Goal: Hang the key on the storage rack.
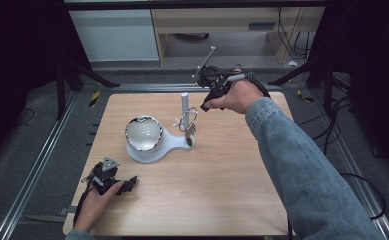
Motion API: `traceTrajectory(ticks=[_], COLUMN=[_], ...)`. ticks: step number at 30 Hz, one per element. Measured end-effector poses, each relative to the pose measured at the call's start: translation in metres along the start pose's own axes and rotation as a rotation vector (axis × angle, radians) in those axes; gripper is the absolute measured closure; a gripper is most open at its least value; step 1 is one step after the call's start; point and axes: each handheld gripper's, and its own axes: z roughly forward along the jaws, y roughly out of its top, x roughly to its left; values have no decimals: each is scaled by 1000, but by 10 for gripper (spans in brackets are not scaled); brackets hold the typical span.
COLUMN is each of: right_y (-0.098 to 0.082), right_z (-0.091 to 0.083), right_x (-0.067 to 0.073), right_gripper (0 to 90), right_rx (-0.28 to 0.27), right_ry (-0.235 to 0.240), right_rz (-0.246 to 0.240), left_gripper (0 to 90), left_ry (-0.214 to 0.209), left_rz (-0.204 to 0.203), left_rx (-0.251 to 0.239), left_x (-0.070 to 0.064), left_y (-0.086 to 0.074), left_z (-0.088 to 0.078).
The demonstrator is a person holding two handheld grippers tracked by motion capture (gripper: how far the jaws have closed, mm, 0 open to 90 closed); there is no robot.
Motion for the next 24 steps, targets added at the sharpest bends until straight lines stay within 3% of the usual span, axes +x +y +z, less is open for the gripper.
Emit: traceTrajectory(ticks=[14, 24], right_y=[-11, -25], right_z=[5, 10], right_x=[-10, -13], right_gripper=[276, 242], right_rx=[66, 66], right_ry=[-2, -6], right_rz=[52, 63], left_gripper=[0, 0], left_ry=[-1, -1], left_rz=[1, 1], left_rx=[1, 1], left_x=[0, 0], left_y=[0, 0], left_z=[0, 0])
